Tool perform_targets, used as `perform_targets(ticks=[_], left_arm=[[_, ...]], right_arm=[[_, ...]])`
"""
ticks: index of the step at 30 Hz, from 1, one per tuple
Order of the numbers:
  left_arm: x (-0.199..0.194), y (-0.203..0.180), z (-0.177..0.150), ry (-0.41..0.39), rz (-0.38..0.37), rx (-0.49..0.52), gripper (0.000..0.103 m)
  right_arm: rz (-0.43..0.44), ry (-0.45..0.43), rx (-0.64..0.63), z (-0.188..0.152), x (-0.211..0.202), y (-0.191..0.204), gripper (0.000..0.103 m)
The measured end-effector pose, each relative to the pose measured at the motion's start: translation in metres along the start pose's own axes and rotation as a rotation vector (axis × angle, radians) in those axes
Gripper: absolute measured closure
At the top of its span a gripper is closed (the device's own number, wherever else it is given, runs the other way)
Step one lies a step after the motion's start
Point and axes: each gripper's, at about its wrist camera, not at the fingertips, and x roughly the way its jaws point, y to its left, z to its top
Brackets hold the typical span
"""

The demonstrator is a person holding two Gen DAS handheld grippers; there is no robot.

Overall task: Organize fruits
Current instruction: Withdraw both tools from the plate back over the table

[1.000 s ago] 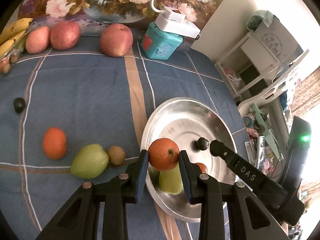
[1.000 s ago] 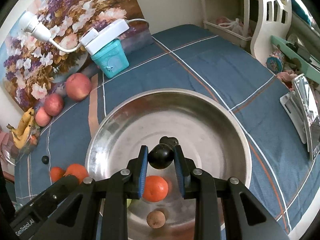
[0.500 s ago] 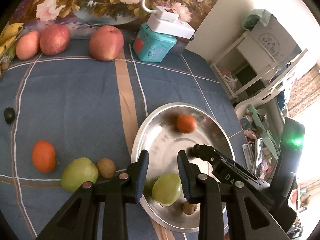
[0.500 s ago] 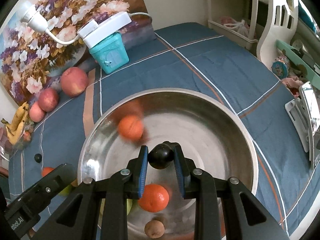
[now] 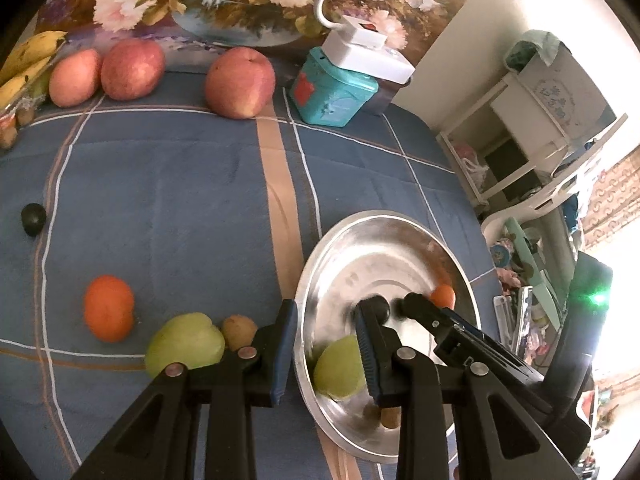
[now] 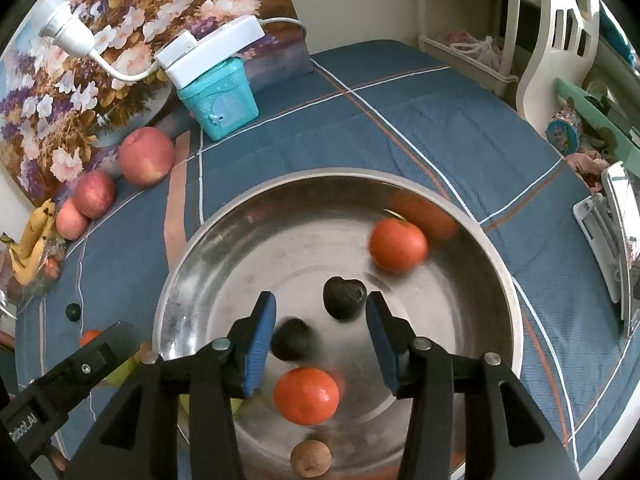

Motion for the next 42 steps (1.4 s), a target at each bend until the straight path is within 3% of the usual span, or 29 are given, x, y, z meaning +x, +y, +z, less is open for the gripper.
perform_targets(ticks=[2, 5, 9, 13, 15, 17, 18, 19, 31, 35, 42], left_arm=[[0.000, 0.001, 0.001, 0.002, 0.005, -0.002, 0.067], [-0.002, 0.004, 0.002, 0.002, 0.014, -0.007, 0.046], [-0.008, 0.009, 0.005, -0.017, 0.045, -0.014, 0.035], [-0.015, 0.020, 0.009, -0.040, 0.107, -0.030, 0.016], [-0.018, 0.028, 0.011, -0.050, 0.150, -0.052, 0.000], [-0.022, 0.038, 0.013, -0.057, 0.208, -0.079, 0.000], [-0.024, 0.042, 0.014, -0.060, 0.229, -0.085, 0.000], [-0.028, 0.046, 0.014, -0.065, 0.258, -0.089, 0.000], [-0.087, 0.088, 0.019, -0.198, 0.563, -0.096, 0.000], [-0.104, 0.100, 0.015, -0.219, 0.629, -0.104, 0.000], [-0.123, 0.106, -0.003, -0.229, 0.668, -0.122, 0.000]], right_arm=[[0.000, 0.002, -0.002, 0.000, 0.000, 0.000, 0.053], [0.003, 0.002, -0.002, 0.000, 0.001, 0.000, 0.034], [-0.013, -0.005, -0.020, 0.000, 0.001, 0.003, 0.023], [-0.024, -0.018, -0.038, -0.002, -0.001, 0.004, 0.019], [-0.023, -0.029, -0.045, -0.003, -0.002, 0.004, 0.018], [-0.022, -0.045, -0.048, -0.003, -0.005, 0.005, 0.015], [-0.023, -0.049, -0.050, -0.003, -0.005, 0.006, 0.007], [-0.023, -0.058, -0.053, -0.003, -0.007, 0.006, 0.005], [0.028, -0.110, -0.107, -0.010, -0.021, 0.025, 0.005], [0.013, -0.123, -0.146, -0.015, -0.024, 0.034, 0.005], [0.002, -0.143, -0.190, -0.026, -0.039, 0.055, 0.005]])
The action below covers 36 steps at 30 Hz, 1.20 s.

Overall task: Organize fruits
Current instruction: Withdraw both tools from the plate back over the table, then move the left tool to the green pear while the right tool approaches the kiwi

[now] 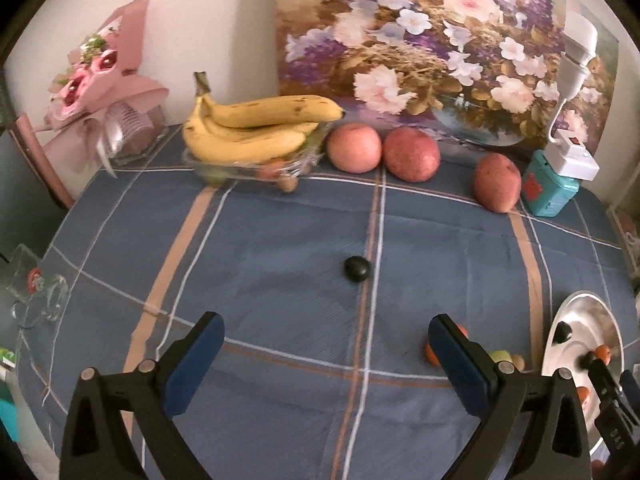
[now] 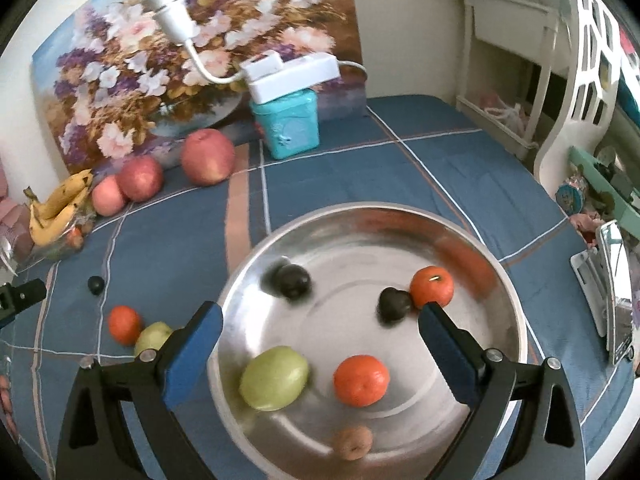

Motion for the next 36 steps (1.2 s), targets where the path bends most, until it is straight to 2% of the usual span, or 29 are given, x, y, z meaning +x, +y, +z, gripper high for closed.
perform_targets(ticks=[4, 8, 11, 15, 19, 24, 29, 32, 36], left_arm=[[-0.003, 0.003, -0.009, 0.025, -0.008, -0.001, 0.000], [0.000, 0.014, -0.013, 0.053, -0.034, -0.073, 0.000], [0.002, 0.021, -0.015, 0.061, -0.024, -0.116, 0.000], [0.010, 0.026, -0.011, 0.065, -0.004, -0.131, 0.000], [0.017, 0.026, -0.010, 0.081, -0.019, -0.146, 0.000], [0.025, 0.010, -0.009, 0.104, -0.059, -0.126, 0.000], [0.037, -0.009, -0.014, 0.153, -0.165, -0.147, 0.000], [0.042, -0.024, -0.018, 0.180, -0.199, -0.132, 0.000], [0.047, -0.045, -0.024, 0.195, -0.190, -0.093, 0.000]], right_arm=[[0.013, 0.014, -0.019, -0.004, -0.007, 0.018, 0.005], [0.020, 0.023, -0.058, -0.004, -0.015, 0.042, 0.005], [0.049, 0.036, -0.067, -0.004, -0.018, 0.060, 0.005], [0.052, 0.050, -0.096, -0.003, -0.012, 0.084, 0.005], [0.076, 0.070, -0.107, 0.002, -0.001, 0.098, 0.005], [0.087, 0.087, -0.111, 0.019, 0.007, 0.095, 0.005], [0.092, 0.105, -0.124, 0.029, 0.014, 0.081, 0.005], [0.055, 0.120, -0.131, 0.028, 0.017, 0.070, 0.005], [-0.007, 0.133, -0.115, 0.026, 0.018, 0.050, 0.005]])
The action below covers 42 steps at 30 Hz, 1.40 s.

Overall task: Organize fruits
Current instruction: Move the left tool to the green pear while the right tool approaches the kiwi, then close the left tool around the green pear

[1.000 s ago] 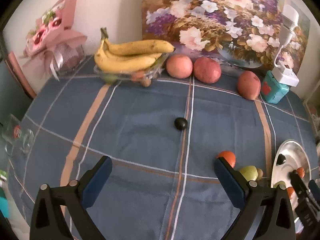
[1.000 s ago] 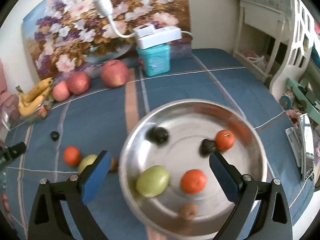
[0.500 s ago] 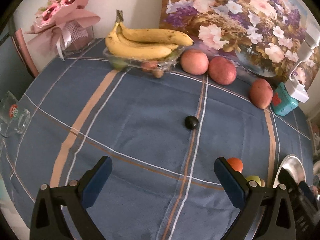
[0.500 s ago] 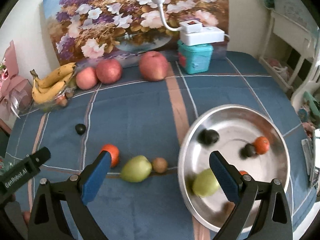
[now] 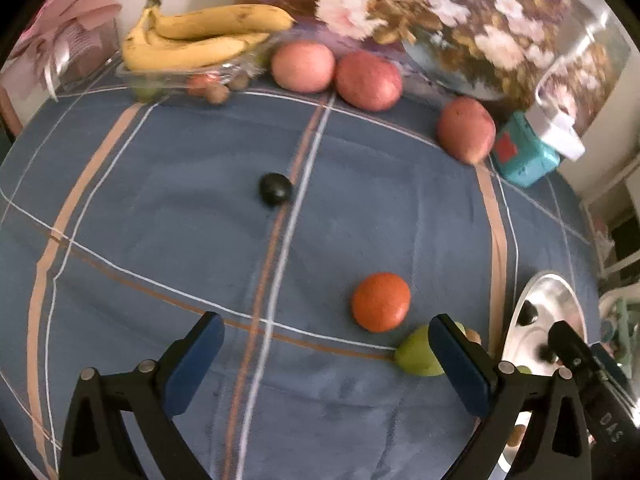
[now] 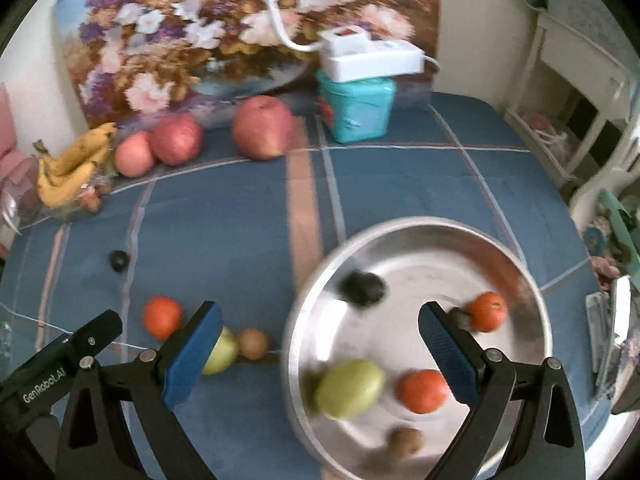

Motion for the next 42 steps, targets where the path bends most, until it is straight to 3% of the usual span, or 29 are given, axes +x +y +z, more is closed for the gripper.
perform_targets(ticks=[6, 14, 29, 31, 33, 37, 42], left_arm=[[0.007, -0.022, -0.005, -0.014, -0.044, 0.000, 0.000], [0.019, -0.034, -0.006, 0.011, -0.103, -0.007, 0.000], [0.027, -0.042, -0.013, 0.001, -0.049, -0.072, 0.001], [0.026, -0.040, -0.014, -0.003, -0.051, -0.070, 0.005], [0.025, -0.041, -0.015, 0.003, -0.064, -0.069, 0.015], [0.029, -0.043, -0.017, 0.034, -0.080, -0.081, 0.023], [0.029, -0.040, -0.019, 0.057, -0.141, -0.120, 0.038]], right_arm=[[0.002, 0.035, 0.028, -0.001, 0.004, -0.015, 0.005], [-0.022, 0.009, 0.099, -0.001, -0.001, -0.035, 0.005], [0.007, 0.007, 0.108, -0.004, 0.001, -0.039, 0.005], [0.011, 0.003, 0.103, -0.004, 0.000, -0.038, 0.005], [0.015, 0.000, 0.100, -0.003, 0.000, -0.038, 0.005], [0.019, 0.004, 0.101, -0.004, 0.000, -0.038, 0.005], [0.025, 0.008, 0.105, -0.003, 0.001, -0.040, 0.005]])
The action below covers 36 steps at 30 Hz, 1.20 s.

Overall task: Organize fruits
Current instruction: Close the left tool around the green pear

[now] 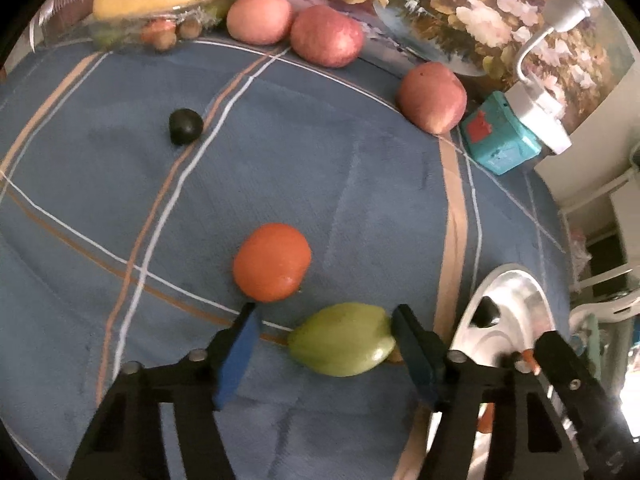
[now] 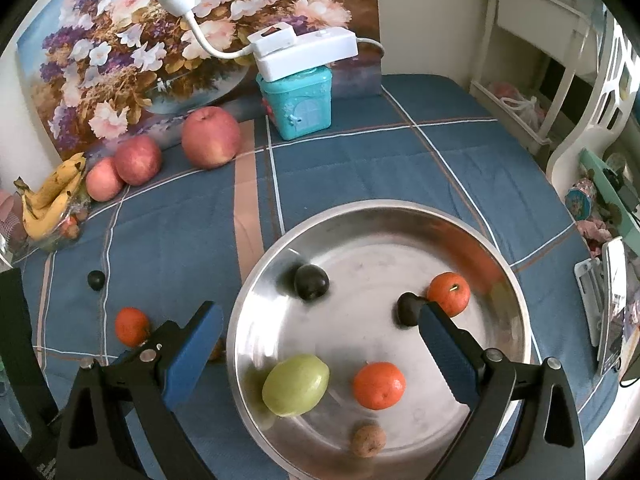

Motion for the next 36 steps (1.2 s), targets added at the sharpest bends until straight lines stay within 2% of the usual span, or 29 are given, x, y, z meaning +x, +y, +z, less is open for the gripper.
perform_targets(ticks=[3, 11, 22, 29, 36], left_arm=[[-0.001, 0.001, 0.000, 0.004, -0.031, -0.017, 0.047], [-0.003, 0.005, 0.000, 0.025, -0.059, -0.041, 0.047], [-0.007, 0.018, 0.003, 0.074, -0.047, -0.094, 0.048], [-0.018, 0.042, 0.006, 0.078, -0.048, -0.167, 0.048], [-0.035, 0.070, 0.010, 0.063, -0.085, -0.265, 0.048]], right_arm=[[0.001, 0.002, 0.001, -0.001, 0.001, 0.001, 0.005], [-0.002, 0.004, -0.005, -0.002, 0.001, 0.003, 0.005], [-0.007, 0.027, -0.010, -0.006, 0.009, 0.006, 0.005], [0.020, 0.034, -0.040, -0.009, 0.013, 0.016, 0.005], [0.100, 0.029, -0.064, -0.013, 0.012, 0.034, 0.005]])
